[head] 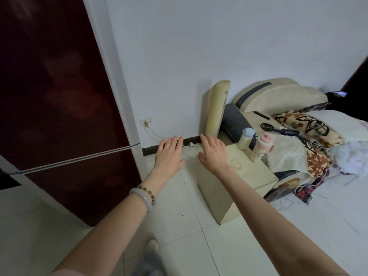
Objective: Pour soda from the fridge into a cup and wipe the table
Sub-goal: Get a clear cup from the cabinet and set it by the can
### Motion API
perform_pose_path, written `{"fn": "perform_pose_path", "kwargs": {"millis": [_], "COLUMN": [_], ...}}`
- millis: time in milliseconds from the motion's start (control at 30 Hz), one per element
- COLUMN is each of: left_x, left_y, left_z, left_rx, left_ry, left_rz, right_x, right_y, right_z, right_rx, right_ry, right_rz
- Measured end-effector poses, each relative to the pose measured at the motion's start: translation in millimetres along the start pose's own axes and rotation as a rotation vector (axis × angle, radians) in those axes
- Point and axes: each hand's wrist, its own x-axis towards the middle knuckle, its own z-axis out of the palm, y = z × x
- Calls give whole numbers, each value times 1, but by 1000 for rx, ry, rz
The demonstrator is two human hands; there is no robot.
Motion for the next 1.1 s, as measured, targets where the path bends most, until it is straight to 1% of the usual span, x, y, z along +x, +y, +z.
{"fn": "perform_pose_path", "kwargs": {"millis": [133, 267, 367, 467, 633, 800, 933, 1100], "left_x": [70, 139, 183, 217, 255, 289, 324, 373], "left_y": [-29, -56, -62, -60, -38, -4, 28, 69], "left_z": [16, 20, 27, 39, 58, 81, 101, 131], "left_rx": [18, 30, 16, -7, -41, -78, -98, -67], "left_ry": [0, 22, 24, 35, 8, -16, -46, -82], "left_rz": [103, 204, 319, 395, 511, 592, 657, 727], "right_x": [51, 98, 125, 138, 144, 149, 154, 164], "right_y": [1, 6, 11, 21, 47, 84, 125, 185], "right_z": [12, 26, 32, 40, 49, 66, 81, 105], "right_rx": [-5, 17, 13, -18, -61, -80, -85, -76], "right_ry": [16, 40, 42, 23, 13, -9, -14, -13], "right_rz": [86, 211, 321, 397, 519, 602, 675, 778]}}
